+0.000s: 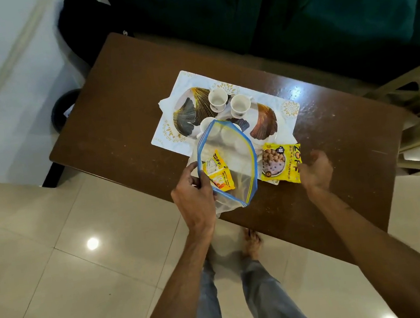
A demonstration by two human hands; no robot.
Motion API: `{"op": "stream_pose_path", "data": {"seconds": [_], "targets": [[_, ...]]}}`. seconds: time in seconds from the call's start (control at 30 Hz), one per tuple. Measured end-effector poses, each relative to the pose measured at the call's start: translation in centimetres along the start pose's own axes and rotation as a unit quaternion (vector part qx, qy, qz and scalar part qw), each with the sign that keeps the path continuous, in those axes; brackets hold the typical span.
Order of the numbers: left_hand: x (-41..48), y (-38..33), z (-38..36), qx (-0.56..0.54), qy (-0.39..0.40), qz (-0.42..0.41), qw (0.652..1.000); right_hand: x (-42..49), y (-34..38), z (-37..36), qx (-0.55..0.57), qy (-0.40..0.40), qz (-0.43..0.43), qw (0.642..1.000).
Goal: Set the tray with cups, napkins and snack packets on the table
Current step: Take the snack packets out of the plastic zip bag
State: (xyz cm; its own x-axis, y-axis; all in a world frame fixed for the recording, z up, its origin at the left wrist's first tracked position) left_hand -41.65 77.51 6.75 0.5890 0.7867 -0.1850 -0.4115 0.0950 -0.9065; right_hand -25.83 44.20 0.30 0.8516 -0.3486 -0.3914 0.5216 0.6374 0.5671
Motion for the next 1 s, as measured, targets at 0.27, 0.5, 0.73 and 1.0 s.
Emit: {"op": "stream_pose_path", "data": {"seconds": [0.27, 0.5, 0.73, 1.0], "targets": [[0.5, 0.2, 0.2, 0.016, 0.002, -0.002, 1.0, -14.2, 17.9, -7.5, -0.011, 0.192, 0.427, 0.884], [0.7, 1.1, 0.7, 0.001, 0.0, 0.019, 1.0, -11.0, 10.6, -19.2, -0.29, 0.305, 0.191, 0.887], [1.0, 1.3, 0.7, -0.004, 0.008, 0.024, 1.0, -9.9, 9.5, -19.6, -0.213, 0.259, 0.157, 0.929], [1.9, 0.6, 1.5, 0.055, -0.018, 0.033, 0.998, -15.3, 15.8, -10.8, -0.16, 0.151, 0.338, 0.915]]}}
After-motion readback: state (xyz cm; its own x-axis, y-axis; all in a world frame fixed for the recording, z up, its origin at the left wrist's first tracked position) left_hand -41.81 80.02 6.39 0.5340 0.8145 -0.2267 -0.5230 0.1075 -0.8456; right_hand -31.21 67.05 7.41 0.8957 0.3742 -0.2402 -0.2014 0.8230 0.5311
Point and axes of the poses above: each hand's wrist, its own x-axis towards the middle knuckle, its own z-axis out of the back of the hand, y = z × x, the point moved 10 cm from there along x, towards the middle knuckle
